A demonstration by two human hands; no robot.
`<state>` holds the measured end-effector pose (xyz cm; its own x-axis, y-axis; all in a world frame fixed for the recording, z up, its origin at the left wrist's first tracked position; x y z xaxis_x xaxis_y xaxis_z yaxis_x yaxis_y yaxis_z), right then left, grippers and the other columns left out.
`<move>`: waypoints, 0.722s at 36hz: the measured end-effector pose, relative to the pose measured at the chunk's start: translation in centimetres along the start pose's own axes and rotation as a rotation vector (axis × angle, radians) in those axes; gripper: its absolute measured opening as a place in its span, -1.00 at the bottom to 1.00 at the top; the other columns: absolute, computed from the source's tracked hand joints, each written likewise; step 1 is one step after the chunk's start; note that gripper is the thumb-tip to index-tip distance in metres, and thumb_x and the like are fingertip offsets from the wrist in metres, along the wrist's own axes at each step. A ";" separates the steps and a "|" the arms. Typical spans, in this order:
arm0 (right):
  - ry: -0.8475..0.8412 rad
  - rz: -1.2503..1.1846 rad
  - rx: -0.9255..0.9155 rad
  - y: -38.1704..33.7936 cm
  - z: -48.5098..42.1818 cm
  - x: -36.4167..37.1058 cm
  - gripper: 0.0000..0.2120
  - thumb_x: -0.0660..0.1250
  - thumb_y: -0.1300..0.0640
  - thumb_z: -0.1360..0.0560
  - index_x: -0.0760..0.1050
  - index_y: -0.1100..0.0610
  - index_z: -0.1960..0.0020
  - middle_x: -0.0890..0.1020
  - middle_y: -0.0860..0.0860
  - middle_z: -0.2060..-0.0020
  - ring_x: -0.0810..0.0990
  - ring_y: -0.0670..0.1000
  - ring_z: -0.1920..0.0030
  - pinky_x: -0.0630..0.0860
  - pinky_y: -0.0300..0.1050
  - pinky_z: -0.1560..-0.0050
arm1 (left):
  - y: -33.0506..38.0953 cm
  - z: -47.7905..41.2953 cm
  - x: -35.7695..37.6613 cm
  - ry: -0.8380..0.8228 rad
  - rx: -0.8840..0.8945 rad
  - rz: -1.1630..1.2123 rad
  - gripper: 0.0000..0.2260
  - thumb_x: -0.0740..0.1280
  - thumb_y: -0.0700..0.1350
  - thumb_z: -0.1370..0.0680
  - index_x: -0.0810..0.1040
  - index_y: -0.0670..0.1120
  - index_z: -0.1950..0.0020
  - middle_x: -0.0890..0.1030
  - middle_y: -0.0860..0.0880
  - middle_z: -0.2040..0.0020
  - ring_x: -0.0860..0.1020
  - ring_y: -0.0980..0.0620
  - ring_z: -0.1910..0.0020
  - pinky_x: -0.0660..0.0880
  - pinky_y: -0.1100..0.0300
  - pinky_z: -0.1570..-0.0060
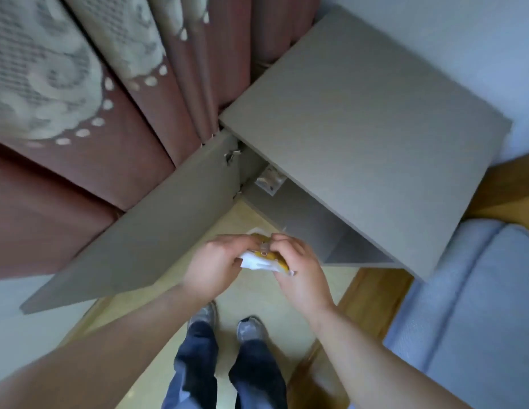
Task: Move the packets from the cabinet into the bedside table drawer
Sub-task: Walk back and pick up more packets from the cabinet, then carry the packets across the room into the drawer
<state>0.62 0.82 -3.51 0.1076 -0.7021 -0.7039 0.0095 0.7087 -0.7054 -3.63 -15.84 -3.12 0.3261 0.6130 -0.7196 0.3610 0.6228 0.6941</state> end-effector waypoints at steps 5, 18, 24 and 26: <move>-0.011 -0.035 -0.128 -5.6 0.3 -4.9 -0.74 0.21 0.06 -0.39 0.55 0.12 0.01 0.60 0.02 -0.14 0.42 -0.03 -0.12 0.43 -0.13 -0.10 | 5.8 2.0 -5.7 0.182 -0.106 0.067 -0.56 0.24 -0.40 -0.24 0.64 -0.01 0.03 0.69 -0.02 0.06 0.57 0.08 0.06 0.46 0.24 0.11; -0.024 -0.027 -0.737 -22.4 -2.5 -16.0 -0.80 0.29 0.18 -0.40 0.38 -0.03 0.03 0.57 -0.07 -0.12 0.44 0.01 -0.19 0.33 -0.28 -0.20 | 18.3 6.3 -22.4 0.984 -0.650 1.154 -0.65 0.20 -0.29 -0.55 0.38 -0.01 -0.29 0.59 0.00 -0.05 0.57 0.01 0.13 0.56 0.19 0.23; -0.024 0.152 -1.200 -31.9 -1.4 -17.9 -0.78 0.32 0.18 -0.41 0.35 0.02 0.00 0.60 -0.02 -0.12 0.52 0.09 -0.16 0.47 -0.04 -0.15 | 19.2 11.9 -28.4 0.690 -0.691 1.970 -0.32 0.31 0.23 -0.42 0.37 -0.23 -0.35 0.50 -0.32 -0.25 0.54 -0.32 -0.15 0.48 -0.33 -0.02; -0.010 0.166 -1.310 -35.0 -0.8 -17.3 -0.66 0.40 0.27 -0.36 0.34 0.02 0.00 0.62 -0.01 -0.12 0.56 0.10 -0.15 0.51 -0.02 -0.11 | 20.0 14.0 -30.0 0.561 -0.634 1.953 -0.33 0.28 0.23 -0.40 0.47 -0.29 -0.28 0.55 -0.33 -0.20 0.58 -0.28 -0.10 0.51 -0.29 0.02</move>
<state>-2.42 -11.86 33.27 0.0212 -0.6095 -0.7925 -0.9663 0.1910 -0.1728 6.02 -28.58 32.13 -0.4511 0.4805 0.7521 -0.3434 -0.8713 0.3507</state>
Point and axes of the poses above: each hand's wrist, its own z-axis away from the middle knuckle, its own x-axis out of the palm, y = z × x, the point moved 1 cm from there along -z, towards the middle knuckle
